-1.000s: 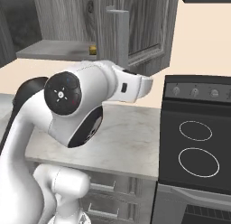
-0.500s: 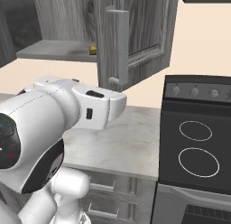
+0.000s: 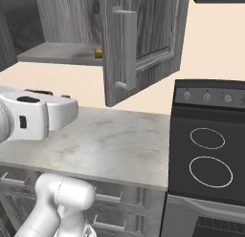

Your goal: Open the cabinet. Pick the sponge and place it next to the sink. Then close the cabinet.

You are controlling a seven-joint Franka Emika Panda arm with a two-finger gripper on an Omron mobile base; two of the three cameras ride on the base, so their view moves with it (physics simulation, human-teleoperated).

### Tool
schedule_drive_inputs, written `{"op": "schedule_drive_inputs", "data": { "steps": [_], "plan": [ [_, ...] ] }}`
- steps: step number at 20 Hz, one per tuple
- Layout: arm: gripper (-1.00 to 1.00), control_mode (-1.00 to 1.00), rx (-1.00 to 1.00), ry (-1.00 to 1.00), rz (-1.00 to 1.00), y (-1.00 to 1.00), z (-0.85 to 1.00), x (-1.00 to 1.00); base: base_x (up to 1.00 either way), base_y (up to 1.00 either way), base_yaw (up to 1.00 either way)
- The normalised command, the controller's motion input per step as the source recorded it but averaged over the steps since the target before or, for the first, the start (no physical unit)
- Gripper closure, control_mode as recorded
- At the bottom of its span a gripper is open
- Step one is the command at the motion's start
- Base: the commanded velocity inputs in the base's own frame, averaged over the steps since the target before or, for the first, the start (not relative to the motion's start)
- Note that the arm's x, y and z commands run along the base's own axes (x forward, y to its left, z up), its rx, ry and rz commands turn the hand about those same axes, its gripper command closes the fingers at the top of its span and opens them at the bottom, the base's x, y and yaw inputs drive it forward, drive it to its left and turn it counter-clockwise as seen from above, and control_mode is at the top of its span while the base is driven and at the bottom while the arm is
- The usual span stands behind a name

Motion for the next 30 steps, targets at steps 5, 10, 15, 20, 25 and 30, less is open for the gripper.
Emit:
{"op": "schedule_drive_inputs", "data": {
  "steps": [5, 10, 15, 20, 25, 30],
  "plan": [
    [-1.0, -1.0, -0.15, 0.17, 0.0, 0.99, 0.0, 0.09, 0.0, 0.0, 0.0],
    [-1.0, -1.0, -0.39, 0.27, -0.06, 0.5, 0.0, 0.76, 0.0, 0.0, 0.0],
    [-1.0, -1.0, -0.47, 0.37, -0.15, 0.02, 0.0, 0.87, 0.0, 0.0, 0.0],
    [-1.0, -1.0, -0.36, 0.25, -0.16, 0.0, 0.0, 0.64, 0.0, 0.0, 0.0],
    [-1.0, -1.0, -0.2, 0.02, -0.11, 0.0, 0.0, 0.38, 0.0, 0.0, 0.0],
    [-1.0, -1.0, -0.07, 0.0, -0.02, 0.0, 0.0, 0.27, 0.0, 0.0, 0.0]
  ]
}}
